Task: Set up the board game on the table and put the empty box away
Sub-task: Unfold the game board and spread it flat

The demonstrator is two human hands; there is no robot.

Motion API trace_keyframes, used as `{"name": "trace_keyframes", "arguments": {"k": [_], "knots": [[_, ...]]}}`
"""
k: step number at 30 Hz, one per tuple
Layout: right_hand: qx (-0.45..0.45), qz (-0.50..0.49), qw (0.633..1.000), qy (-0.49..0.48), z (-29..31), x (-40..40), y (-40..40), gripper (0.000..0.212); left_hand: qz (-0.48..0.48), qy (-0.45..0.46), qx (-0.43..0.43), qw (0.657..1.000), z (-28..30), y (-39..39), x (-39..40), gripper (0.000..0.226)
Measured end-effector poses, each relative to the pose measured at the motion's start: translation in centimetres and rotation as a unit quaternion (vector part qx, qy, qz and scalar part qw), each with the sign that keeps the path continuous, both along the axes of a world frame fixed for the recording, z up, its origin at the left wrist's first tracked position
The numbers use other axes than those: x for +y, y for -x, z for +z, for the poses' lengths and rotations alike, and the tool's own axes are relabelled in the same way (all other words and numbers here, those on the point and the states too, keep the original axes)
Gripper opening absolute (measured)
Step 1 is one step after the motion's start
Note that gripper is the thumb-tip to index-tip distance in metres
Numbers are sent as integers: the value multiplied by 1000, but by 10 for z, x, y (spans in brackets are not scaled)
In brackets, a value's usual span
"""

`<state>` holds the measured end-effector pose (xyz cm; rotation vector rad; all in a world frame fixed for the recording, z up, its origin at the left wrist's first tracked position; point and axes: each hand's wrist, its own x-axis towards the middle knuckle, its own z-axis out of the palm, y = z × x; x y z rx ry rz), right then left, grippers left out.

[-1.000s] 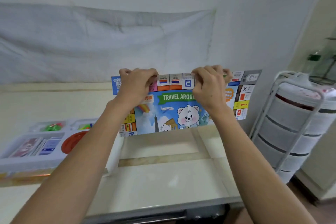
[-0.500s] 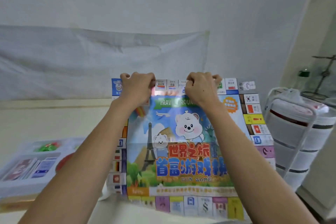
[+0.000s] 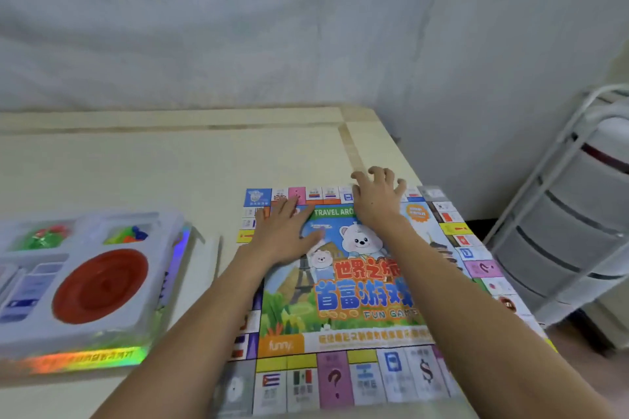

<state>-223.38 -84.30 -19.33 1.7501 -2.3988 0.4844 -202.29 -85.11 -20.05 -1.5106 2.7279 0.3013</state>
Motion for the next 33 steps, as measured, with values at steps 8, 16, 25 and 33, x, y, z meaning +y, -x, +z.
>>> {"name": "trace_keyframes", "arguments": {"k": [8, 16, 25, 33], "knots": [[-64, 65, 993, -70, -28, 18, -21, 51, 25, 65, 42, 997, -17, 1, -19, 70], [-60, 84, 991, -87, -30, 33, -52, 62, 94, 89, 43, 991, -21, -31, -10, 74], [-75, 104, 990, -53, -31, 44, -75, 54, 115, 67, 58, 989, -25, -58, 7, 81], [-79, 106, 990, -49, -32, 54, -85, 52, 110, 67, 48, 990, -24, -71, 12, 80]]}}
